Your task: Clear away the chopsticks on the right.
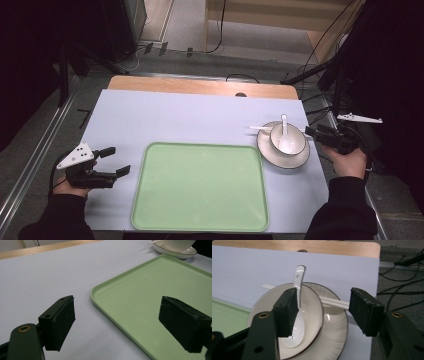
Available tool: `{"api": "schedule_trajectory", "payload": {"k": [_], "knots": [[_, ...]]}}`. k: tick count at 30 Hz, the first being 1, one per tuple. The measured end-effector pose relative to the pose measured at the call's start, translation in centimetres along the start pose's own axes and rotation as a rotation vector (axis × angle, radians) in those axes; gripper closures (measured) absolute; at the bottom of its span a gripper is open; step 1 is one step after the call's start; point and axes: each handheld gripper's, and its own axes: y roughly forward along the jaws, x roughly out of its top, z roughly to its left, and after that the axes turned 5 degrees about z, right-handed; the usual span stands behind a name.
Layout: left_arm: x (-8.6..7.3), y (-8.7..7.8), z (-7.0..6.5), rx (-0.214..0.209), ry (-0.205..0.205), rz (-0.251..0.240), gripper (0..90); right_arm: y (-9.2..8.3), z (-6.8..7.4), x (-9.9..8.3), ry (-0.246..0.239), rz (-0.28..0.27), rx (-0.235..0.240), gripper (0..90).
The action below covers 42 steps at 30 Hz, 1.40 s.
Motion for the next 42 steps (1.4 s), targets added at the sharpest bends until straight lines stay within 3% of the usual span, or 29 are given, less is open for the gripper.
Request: {"api": "schedule_trajectory", "payload": {"k": [3,7,8,9,10,11,12,13,14,16,18,20,24,31,42], "knots": [[-0.1,0.0,0.0,-0.001,-0.002,-0.003,13.4,0.6,-0.6,0.0,0.015,0.001,-0.013,46.3],[-0.2,0.0,-0.2,0.027,0.022,0.02,13.5,1.5,-1.5,0.2,0.046,-0.004,-0.035,56.0],[-0.3,0.0,-0.2,0.031,0.022,0.022,13.5,2.2,-1.7,0.2,0.052,0.021,-0.066,61.7],[-0.3,0.0,-0.2,0.031,0.022,0.022,13.5,2.2,-1.7,0.2,0.052,0.021,-0.066,61.7],[-0.3,0.0,-0.3,0.038,0.024,0.02,13.5,3.0,-2.0,0.2,0.06,0.038,-0.075,69.8],[-0.3,0.0,-0.3,0.038,0.025,0.021,13.5,3.3,-2.2,0.1,0.069,0.043,-0.078,71.8],[-0.3,0.0,-0.3,0.038,0.025,0.021,13.5,3.3,-2.2,0.1,0.069,0.043,-0.078,71.8],[-0.4,0.0,-0.2,0.036,0.025,0.023,13.5,3.9,-2.5,0.0,0.095,0.041,-0.052,81.7],[-0.4,0.0,-0.2,0.036,0.025,0.023,13.5,3.9,-2.5,0.0,0.095,0.041,-0.052,81.7],[-0.5,0.0,-0.3,0.041,0.025,0.028,13.5,4.6,-2.7,0.2,0.103,0.023,-0.027,90.0],[-0.6,0.0,-0.3,0.043,0.027,0.029,13.5,4.8,-2.8,0.2,0.098,0.017,-0.022,90.0],[-0.7,-0.1,-0.3,0.045,0.027,0.03,13.6,5.7,-3.2,0.2,0.111,0.018,0.017,90.0],[-0.9,-0.3,-0.3,0.05,0.026,0.035,13.5,6.8,-3.5,0.1,0.092,0.062,0.004,90.0],[-1.0,-0.5,-0.3,0.062,0.026,0.035,13.5,7.6,-3.5,0.3,0.059,0.086,0.022,90.0],[-0.9,-0.3,-0.4,0.054,0.037,0.037,13.5,7.9,-3.3,0.1,0.064,0.117,0.038,90.0]]}}
